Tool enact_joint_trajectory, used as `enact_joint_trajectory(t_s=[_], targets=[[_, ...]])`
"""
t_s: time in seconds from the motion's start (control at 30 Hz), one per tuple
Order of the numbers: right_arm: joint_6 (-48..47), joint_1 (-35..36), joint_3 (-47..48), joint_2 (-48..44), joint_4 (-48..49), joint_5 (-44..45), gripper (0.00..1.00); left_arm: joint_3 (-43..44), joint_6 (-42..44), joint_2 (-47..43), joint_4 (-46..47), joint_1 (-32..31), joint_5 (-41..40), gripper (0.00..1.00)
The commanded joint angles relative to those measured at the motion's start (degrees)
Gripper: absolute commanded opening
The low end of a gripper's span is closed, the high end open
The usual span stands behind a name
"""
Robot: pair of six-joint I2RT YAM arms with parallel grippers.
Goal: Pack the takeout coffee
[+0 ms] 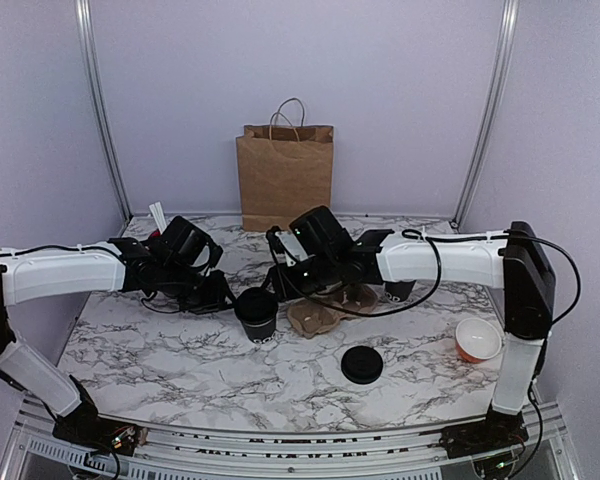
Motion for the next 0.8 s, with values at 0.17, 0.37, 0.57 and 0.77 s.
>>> enact_joint_trajectory(t_s=[0.17, 0.37, 0.57, 0.77], targets=[[-0.4, 0.5, 3.5, 2.1, -1.6, 3.2, 0.33, -0.1, 1.6, 1.2, 0.5, 0.3, 0.9, 0.25], [-0.4, 0.7, 2.8, 0.9, -2.9, 5.3, 0.35, 0.8, 2.6, 0.5, 0.0, 0.0, 1.4, 0.25], [-0.6, 0.9, 3.8, -0.8, -4.5, 7.4, 0.42, 3.0, 3.3, 0.1, -1.2, -0.9, 0.7, 0.25], [-1.1, 2.0, 5.3, -1.9, -6.9, 8.5, 0.43, 3.7, 3.3, -0.3, -2.0, -1.1, 0.0, 0.25]])
